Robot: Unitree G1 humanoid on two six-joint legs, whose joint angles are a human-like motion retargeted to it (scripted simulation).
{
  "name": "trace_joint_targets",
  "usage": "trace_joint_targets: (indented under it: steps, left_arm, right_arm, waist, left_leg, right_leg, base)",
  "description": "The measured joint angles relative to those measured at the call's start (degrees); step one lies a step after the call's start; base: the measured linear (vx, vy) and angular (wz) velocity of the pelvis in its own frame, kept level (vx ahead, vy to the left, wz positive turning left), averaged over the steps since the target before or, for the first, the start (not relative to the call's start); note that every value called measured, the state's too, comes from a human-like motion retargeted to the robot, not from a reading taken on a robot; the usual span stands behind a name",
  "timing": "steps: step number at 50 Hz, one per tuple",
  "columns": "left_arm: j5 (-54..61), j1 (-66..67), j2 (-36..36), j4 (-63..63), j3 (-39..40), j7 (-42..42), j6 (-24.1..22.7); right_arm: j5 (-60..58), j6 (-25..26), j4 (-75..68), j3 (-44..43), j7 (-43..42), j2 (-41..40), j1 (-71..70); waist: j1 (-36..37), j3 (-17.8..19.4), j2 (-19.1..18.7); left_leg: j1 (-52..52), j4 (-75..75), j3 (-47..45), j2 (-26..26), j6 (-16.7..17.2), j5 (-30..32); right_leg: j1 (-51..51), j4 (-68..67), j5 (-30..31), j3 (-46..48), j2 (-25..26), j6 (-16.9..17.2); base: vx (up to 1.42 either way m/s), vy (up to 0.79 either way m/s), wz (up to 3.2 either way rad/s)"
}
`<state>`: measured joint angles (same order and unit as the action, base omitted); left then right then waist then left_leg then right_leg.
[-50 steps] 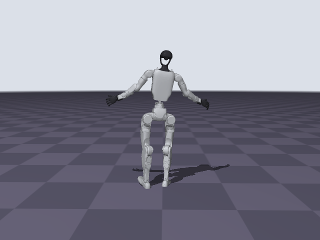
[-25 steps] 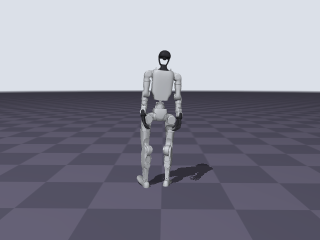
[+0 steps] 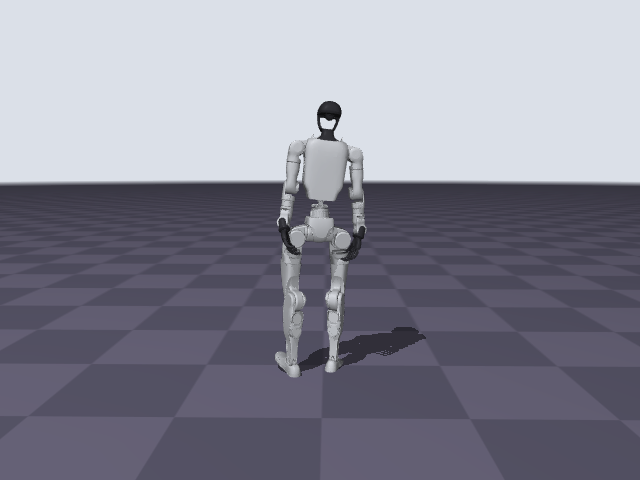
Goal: In place motions
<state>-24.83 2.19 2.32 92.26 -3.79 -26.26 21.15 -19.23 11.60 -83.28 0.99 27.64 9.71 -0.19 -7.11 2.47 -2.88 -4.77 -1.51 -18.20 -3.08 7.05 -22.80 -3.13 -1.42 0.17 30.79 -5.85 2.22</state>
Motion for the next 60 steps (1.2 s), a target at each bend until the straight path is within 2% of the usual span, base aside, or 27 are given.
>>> trace_joint_targets:
  steps: [5, 8, 12, 21, 29, 36, 40, 42, 46, 49, 55, 60]
  left_arm:
    - [1.50, -0.63, 0.35, -0.15, 2.93, 1.64, 0.28]
    - [-0.16, -0.63, 1.45, -0.34, 2.96, -2.33, -0.70]
    - [-2.69, -0.71, 2.63, -0.41, 3.32, -6.25, -1.01]
    - [1.86, -0.86, 1.79, 0.67, 3.91, -6.12, -0.27]
    - [1.23, -1.48, 1.03, 0.54, 2.62, -7.22, -0.10]
    - [-0.95, -1.16, 1.43, -0.49, 2.55, -6.40, -1.72]
    - [1.48, -0.10, 1.61, 0.37, 4.09, -3.78, -1.44]
    - [3.59, 0.79, 1.90, 1.06, 4.38, -3.14, -1.53]
    - [9.90, 1.47, 2.85, 4.19, 5.10, -1.95, -1.95]
    - [14.81, 1.80, 3.24, 5.15, 5.85, -1.90, -0.32]
    - [23.23, -5.31, 6.84, 5.15, 6.70, -9.25, 3.69]
    - [22.51, -24.11, 12.25, 5.15, 11.15, -12.57, 0.76]
  right_arm:
    - [-0.53, -2.02, 4.50, 3.16, 3.29, -1.47, 3.43]
    - [-1.68, -3.67, 8.19, 2.83, 6.86, -1.08, 4.11]
    - [-0.95, -2.89, 12.77, 1.42, 9.33, 0.76, 2.55]
    - [8.74, -1.84, 17.26, -3.22, 0.00, 3.71, -3.75]
    - [12.33, -2.94, 8.85, -4.49, -3.41, 2.44, -4.85]
    - [0.35, -1.42, -1.73, -1.61, -0.13, 1.14, 1.29]
    - [-4.69, 0.11, -6.94, 0.51, -11.08, 0.42, 6.33]
    - [-3.98, -0.16, -9.42, 0.53, -13.35, 0.19, 8.58]
    - [0.25, 0.47, -13.74, -1.10, -8.30, 0.87, 10.55]
    - [5.75, 1.67, -14.12, -3.39, -6.16, 1.46, 10.53]
    - [14.54, 2.23, -14.12, -3.90, -5.14, 1.90, 0.23]
    - [14.90, 0.78, -9.25, -7.65, -0.28, 0.85, -17.37]
  waist:
    - [2.21, -0.86, 0.48]
    - [2.32, -2.23, 0.65]
    - [2.12, -4.11, 0.78]
    - [2.12, -7.15, 1.01]
    - [2.23, -8.17, 0.97]
    - [2.61, -7.08, 0.70]
    - [2.47, -6.52, 0.31]
    - [2.47, -6.21, 0.18]
    - [7.04, -5.33, 0.20]
    - [2.55, -4.10, -0.10]
    - [2.36, -4.54, 0.46]
    - [2.86, -7.26, 0.53]
  left_leg:
    - [0.50, -0.20, -1.84, -0.37, 0.26, 0.61]
    - [0.80, -0.10, -1.65, -0.27, 0.18, 0.59]
    - [1.29, -0.09, -1.61, -0.29, 0.20, 0.45]
    - [1.69, 0.50, -2.11, -0.12, 0.09, 0.17]
    - [1.84, 0.66, -2.20, -0.42, 0.26, 0.03]
    - [1.93, 0.46, -1.41, -0.71, 0.25, 0.13]
    - [2.29, 0.42, -0.88, -0.79, 0.27, 0.30]
    - [2.38, 0.45, -0.78, -0.79, 0.28, 0.37]
    - [1.37, 0.50, -5.96, -1.37, 0.74, -0.13]
    - [1.77, 0.46, -1.61, -0.82, 0.40, 0.51]
    - [1.79, 0.58, -2.80, -0.78, 0.55, 0.89]
    - [2.13, 0.99, -3.42, -0.84, 0.51, 1.35]
  right_leg:
    - [0.07, 0.24, -0.07, -1.74, 0.24, -0.17]
    - [0.24, 0.24, -0.31, -1.42, 0.29, -0.16]
    - [0.79, 0.15, -0.48, -1.56, 0.37, -0.15]
    - [2.02, -0.11, -0.56, -2.35, 0.55, -0.11]
    - [2.55, -0.20, -0.58, -2.51, 0.81, -0.13]
    - [1.73, -0.06, -0.82, -1.59, 1.10, -0.08]
    - [1.40, 0.14, -0.96, -0.81, 1.18, -0.01]
    - [1.33, 0.24, -0.95, -0.63, 1.22, -0.04]
    - [2.25, -0.76, -1.59, -5.69, 1.80, -0.31]
    - [1.77, -0.23, -0.50, -1.59, 0.87, -0.25]
    - [2.48, -0.17, 0.09, -2.69, 0.70, -0.50]
    - [3.51, -0.29, 0.60, -3.24, 0.80, -0.59]
  base:
    - [0.02, -0.01, -0.23]
    - [0.02, -0.01, 0.03]
    - [0.00, 0.00, 0.00]
    - [0.00, 0.00, 0.00]
    - [0.00, 0.00, 0.00]
    - [0.00, 0.00, 0.03]
    - [0.00, 0.00, 0.05]
    - [0.00, 0.00, 0.00]
    - [-0.05, 0.02, -1.03]
    - [-0.07, 0.02, 1.01]
    - [-0.11, -0.01, -0.11]
    - [-0.11, 0.02, -0.09]
